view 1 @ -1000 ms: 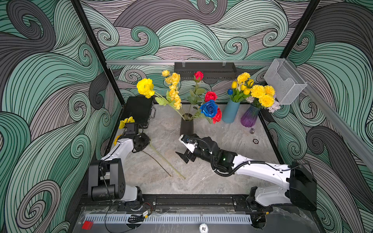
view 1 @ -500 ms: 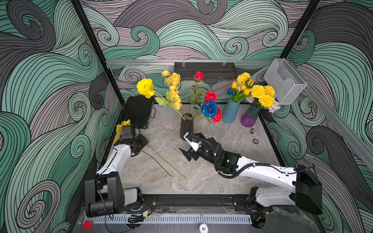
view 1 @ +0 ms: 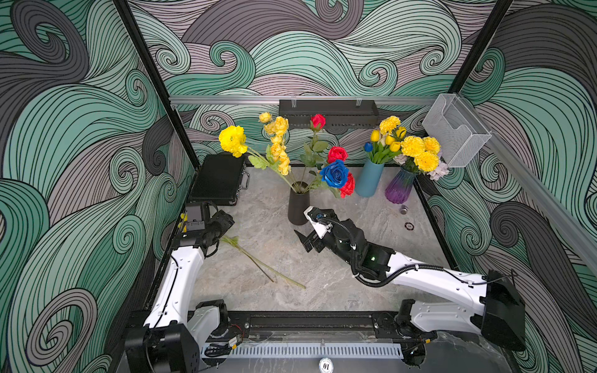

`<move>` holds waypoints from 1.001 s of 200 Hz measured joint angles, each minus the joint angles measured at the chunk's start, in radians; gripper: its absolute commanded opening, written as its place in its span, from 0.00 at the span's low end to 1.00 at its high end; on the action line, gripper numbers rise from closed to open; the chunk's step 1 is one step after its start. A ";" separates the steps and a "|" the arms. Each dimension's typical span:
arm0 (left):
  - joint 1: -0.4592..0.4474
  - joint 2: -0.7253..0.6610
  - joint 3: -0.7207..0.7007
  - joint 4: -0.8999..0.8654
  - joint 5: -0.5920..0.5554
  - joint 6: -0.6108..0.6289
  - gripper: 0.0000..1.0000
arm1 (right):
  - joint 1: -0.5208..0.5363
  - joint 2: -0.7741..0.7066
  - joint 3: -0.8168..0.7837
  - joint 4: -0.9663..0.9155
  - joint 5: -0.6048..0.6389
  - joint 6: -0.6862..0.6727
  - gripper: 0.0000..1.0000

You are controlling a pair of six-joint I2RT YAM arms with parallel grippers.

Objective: Pick out yellow flowers from the vase
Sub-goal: Place the flower at the center of the board.

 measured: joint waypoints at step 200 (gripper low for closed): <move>-0.408 0.195 -0.018 0.943 0.244 0.100 0.58 | -0.057 -0.090 -0.085 0.019 0.002 0.090 0.99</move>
